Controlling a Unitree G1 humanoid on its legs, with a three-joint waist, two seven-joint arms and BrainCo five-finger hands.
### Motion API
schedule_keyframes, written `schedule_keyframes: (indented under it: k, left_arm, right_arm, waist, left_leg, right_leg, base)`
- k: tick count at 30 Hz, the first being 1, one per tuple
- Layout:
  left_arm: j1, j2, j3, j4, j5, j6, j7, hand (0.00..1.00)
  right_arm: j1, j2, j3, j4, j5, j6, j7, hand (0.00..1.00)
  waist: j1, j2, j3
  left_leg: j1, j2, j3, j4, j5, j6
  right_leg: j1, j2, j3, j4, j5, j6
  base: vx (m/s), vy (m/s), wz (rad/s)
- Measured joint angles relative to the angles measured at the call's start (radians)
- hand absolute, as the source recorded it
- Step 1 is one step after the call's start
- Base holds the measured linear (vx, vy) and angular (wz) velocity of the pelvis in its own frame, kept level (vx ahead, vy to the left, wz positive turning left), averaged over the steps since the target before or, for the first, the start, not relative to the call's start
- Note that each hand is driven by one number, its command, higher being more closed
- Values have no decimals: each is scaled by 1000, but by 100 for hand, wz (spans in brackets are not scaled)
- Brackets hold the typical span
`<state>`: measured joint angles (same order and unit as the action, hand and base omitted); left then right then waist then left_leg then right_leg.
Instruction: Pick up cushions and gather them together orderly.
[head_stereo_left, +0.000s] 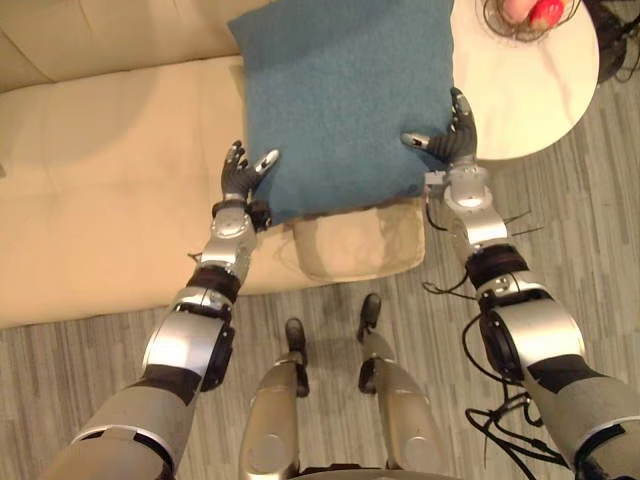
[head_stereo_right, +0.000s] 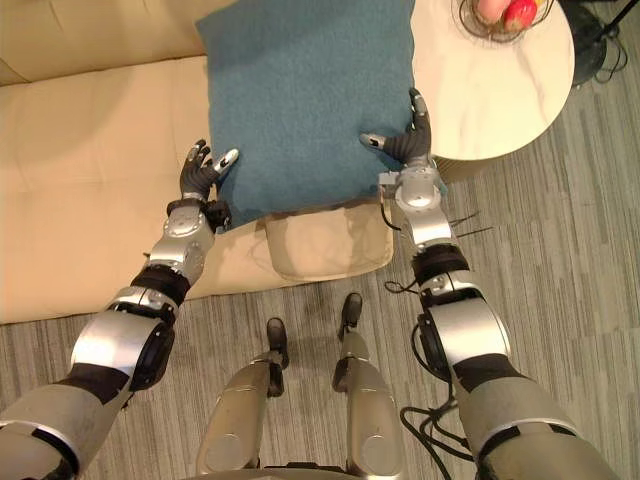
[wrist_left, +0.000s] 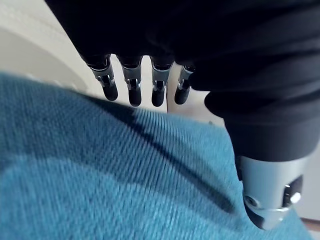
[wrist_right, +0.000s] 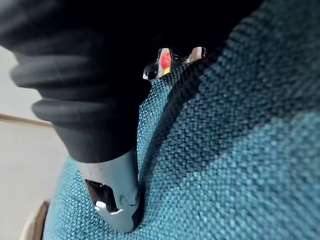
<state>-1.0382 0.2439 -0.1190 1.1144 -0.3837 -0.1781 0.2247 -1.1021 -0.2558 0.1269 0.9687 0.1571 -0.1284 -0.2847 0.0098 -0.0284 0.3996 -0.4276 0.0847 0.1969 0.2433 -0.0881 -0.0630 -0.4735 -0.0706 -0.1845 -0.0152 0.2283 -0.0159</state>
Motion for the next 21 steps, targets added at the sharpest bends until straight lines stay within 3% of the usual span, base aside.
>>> schedule_keyframes:
  k: [4,8,13,17,21]
  left_arm:
    - [-16,8,0,-1,-3,-1,17,100]
    - [-29,26,0,-40,-18,-4,25,100]
    - [37,81,-22,-292,-16,-4,44,100]
    - [295,76,-64,-601,54,-12,62,100]
    - [541,40,-67,-773,116,-24,62,100]
  right_arm:
    - [-7,-2,45,-10,1,-6,-7,100]
    - [2,-7,75,-71,88,-38,-14,100]
    - [136,-14,79,-282,158,-62,-17,100]
    - [404,-15,98,-488,165,-63,-16,100]
    - [623,-5,109,-668,154,-62,17,100]
  waist:
    - [-15,0,6]
    - [-21,-1,15]
    - [-19,1,41]
    - [-23,1,39]
    - [-23,1,35]
  left_leg:
    - [-11,-2,0,-22,14,-16]
    - [-5,-2,-1,-58,40,-17]
    - [24,2,10,-72,47,-24]
    - [123,5,5,-104,42,-19]
    - [185,1,4,-106,32,-12]
  right_leg:
    - [-16,1,12,-9,9,1]
    - [-26,5,30,-10,9,1]
    - [-11,12,52,-11,9,1]
    - [94,21,56,-45,7,3]
    - [177,21,60,-82,2,11]
  base:
    - [7,12,1]
    - [13,-18,2]
    - [28,-27,-8]
    - [85,16,1]
    - [59,30,5]
